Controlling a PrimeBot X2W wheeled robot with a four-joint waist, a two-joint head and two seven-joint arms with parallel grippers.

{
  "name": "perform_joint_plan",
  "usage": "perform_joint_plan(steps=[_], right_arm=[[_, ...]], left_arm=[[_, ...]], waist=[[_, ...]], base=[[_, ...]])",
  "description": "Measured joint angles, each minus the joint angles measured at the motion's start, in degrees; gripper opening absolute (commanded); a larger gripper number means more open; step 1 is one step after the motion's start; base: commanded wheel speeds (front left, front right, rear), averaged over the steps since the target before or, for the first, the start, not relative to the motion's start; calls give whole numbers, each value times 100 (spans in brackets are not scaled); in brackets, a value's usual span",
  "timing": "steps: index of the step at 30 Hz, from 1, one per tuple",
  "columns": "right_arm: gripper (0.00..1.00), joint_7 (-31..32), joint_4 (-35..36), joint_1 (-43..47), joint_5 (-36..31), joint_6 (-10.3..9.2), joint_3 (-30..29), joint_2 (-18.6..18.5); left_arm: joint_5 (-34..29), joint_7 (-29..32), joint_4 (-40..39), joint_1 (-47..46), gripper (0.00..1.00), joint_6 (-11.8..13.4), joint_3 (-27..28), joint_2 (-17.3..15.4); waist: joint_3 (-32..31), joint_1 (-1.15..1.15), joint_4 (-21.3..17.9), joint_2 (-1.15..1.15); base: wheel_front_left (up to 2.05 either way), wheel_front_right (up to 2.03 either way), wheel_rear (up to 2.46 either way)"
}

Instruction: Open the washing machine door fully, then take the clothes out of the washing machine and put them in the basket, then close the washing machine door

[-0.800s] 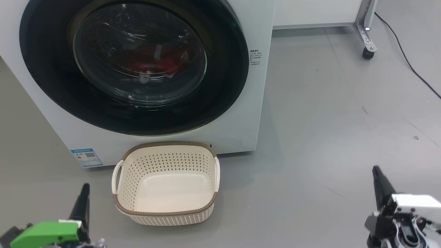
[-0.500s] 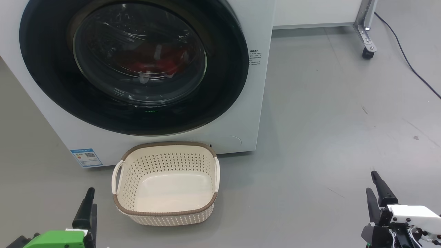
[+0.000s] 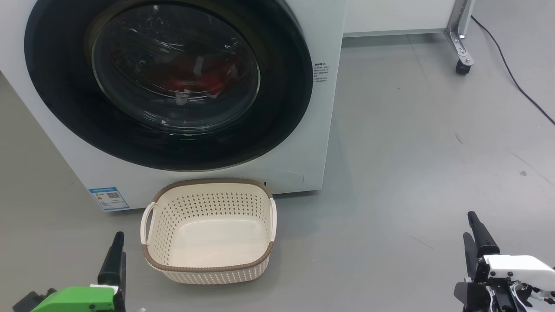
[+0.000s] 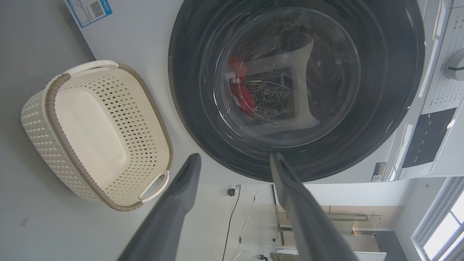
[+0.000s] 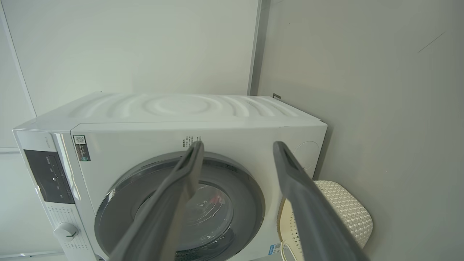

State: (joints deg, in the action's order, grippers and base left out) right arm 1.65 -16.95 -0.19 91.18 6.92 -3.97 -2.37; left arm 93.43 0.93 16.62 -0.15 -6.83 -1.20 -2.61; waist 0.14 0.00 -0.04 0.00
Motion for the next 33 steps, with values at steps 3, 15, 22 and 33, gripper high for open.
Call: perform_joint_plan(steps=[3, 15, 22, 33], right_arm=[[100, -55, 19, 0, -135, 0, 51, -37], [100, -341, 121, -2, -1301, -2, 344, -390], [100, -460, 190, -27, -2169, -124, 589, -575], [100, -661, 264, -32, -3321, -344, 967, -715]], left_arm=[[-204, -57, -34, -4, 100, 0, -80, 0], [-1322, -309, -116, -101, 100, 0, -386, -213], [-2105, -415, -234, -120, 100, 125, -493, -265], [-3396, -625, -426, -208, 100, 370, -715, -344]], waist=[[-3, 0, 1, 0], [-11, 0, 11, 0], [-13, 0, 20, 0], [-19, 0, 35, 0]], base=[[0, 0, 0], [0, 0, 0], [0, 0, 0], [0, 0, 0]])
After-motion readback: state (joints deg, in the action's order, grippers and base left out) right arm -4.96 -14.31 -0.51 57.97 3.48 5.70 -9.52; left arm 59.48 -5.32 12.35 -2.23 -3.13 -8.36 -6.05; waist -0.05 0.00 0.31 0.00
